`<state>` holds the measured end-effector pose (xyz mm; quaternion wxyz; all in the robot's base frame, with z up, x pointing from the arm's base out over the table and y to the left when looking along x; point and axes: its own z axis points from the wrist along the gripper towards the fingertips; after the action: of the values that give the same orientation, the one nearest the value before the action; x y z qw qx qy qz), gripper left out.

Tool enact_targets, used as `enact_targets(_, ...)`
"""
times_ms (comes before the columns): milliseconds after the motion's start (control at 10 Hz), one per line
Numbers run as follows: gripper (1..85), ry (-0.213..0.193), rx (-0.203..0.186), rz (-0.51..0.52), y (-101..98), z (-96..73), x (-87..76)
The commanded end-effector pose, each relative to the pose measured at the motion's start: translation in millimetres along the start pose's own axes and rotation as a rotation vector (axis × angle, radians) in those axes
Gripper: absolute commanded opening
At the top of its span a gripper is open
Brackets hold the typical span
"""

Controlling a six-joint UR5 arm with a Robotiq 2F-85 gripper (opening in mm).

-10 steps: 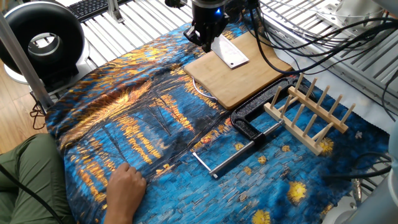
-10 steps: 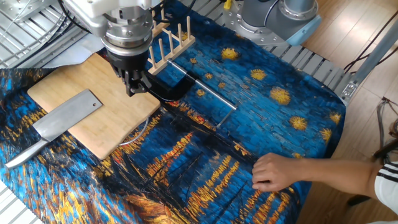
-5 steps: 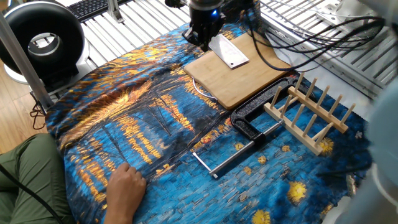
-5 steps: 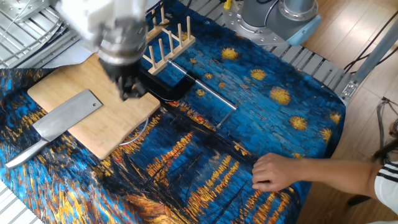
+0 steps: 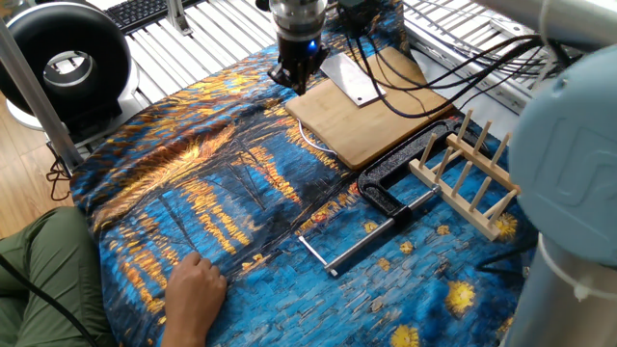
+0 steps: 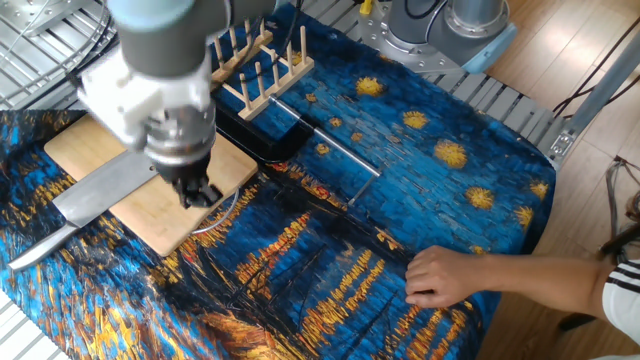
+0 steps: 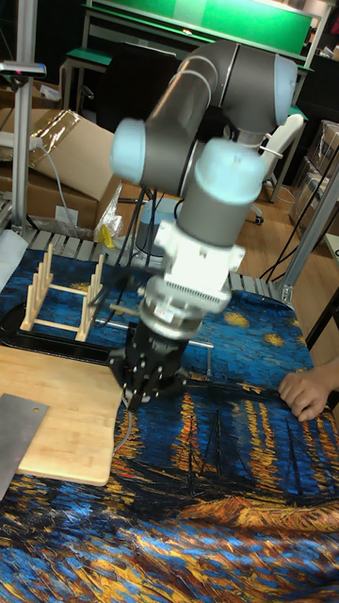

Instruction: Put the knife on the knife rack

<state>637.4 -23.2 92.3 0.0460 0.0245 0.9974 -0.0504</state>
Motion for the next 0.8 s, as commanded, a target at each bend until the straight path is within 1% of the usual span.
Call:
enact_targets(0, 1.3, 0.054, 0.027, 0.027, -7.9, 12.1, 10.5)
enact_targets(100, 2.7, 0.037, 0.055, 0.037, -15.2, 12.0, 6.5)
enact_targets(300, 3.7, 0.031, 0.049, 0.074, -13.6, 12.1, 4.9)
enact_targets(400, 3.7, 0.009, 0.048, 0.076, -13.6, 12.3, -0.7)
enact_targets(500, 3.7, 0.016, 0.063, 0.046, -17.3, 12.0, 1.1)
enact_targets(600, 3.7, 0.044, 0.056, 0.009, -17.9, 14.8, 4.0)
enact_targets(700, 3.7, 0.048, 0.041, -0.013, -25.3, 34.1, -16.8)
